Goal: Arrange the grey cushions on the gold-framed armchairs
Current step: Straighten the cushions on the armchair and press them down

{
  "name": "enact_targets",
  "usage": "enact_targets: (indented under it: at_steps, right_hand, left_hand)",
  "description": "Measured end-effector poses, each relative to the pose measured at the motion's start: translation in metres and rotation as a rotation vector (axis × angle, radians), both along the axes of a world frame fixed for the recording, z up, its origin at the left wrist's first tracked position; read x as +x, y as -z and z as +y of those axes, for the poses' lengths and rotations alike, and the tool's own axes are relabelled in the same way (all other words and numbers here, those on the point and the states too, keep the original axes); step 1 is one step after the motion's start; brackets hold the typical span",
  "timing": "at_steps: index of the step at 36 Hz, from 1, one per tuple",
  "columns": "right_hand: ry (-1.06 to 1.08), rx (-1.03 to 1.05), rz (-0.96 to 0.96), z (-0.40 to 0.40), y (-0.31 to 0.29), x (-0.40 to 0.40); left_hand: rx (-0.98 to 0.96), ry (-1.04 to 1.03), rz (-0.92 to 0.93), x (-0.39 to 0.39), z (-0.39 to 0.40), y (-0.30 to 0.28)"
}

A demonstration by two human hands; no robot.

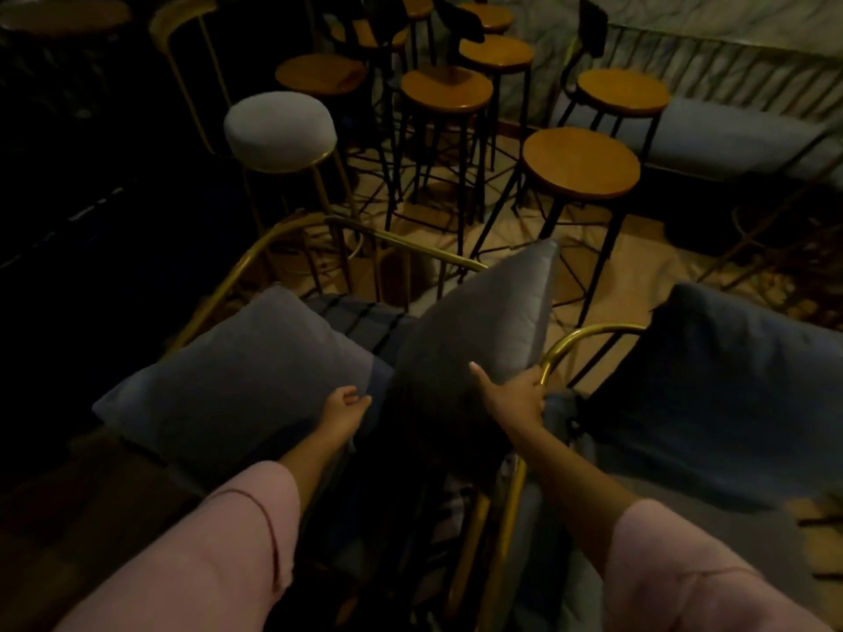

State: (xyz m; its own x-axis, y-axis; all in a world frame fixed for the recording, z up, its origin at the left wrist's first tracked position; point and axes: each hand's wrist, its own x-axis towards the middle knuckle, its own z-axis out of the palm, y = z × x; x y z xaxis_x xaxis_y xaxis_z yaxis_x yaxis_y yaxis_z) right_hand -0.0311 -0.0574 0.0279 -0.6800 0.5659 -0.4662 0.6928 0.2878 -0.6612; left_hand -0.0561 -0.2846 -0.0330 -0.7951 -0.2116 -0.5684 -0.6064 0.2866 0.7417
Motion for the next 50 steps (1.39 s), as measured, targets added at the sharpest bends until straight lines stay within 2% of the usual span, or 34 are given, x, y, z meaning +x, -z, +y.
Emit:
enact_targets:
  at_steps: [9,19,26,34,38,44,50]
  right_hand:
    - [0.071,0.172,0.004,-0.001,0.029,-0.004]
    - [0.095,0.248,0.261,0.014,0.028,0.009]
    - [0.062,0.097,0.367,0.067,0.000,0.069]
    - [0.107,-0.047,0.327,0.127,0.007,0.135]
    - [0.134,-0.112,0.317,0.137,0.015,0.154]
    - [0.157,-0.233,0.312,0.153,0.018,0.198]
    - [0.288,-0.357,0.230,0.197,0.018,0.287]
  left_hand:
    - [0.066,0.145,-0.155,-0.053,0.024,0.044]
    - [0.187,0.263,-0.204,-0.058,0.038,0.050]
    - [0.215,0.280,-0.202,-0.072,0.052,0.030]
    - [0.291,0.201,-0.214,-0.069,0.066,0.022]
    - [0.400,0.237,-0.251,-0.066,0.063,0.027]
    - [0.301,0.253,-0.235,-0.047,0.073,0.006]
    - [0.375,0.320,-0.218,0.000,0.115,-0.004]
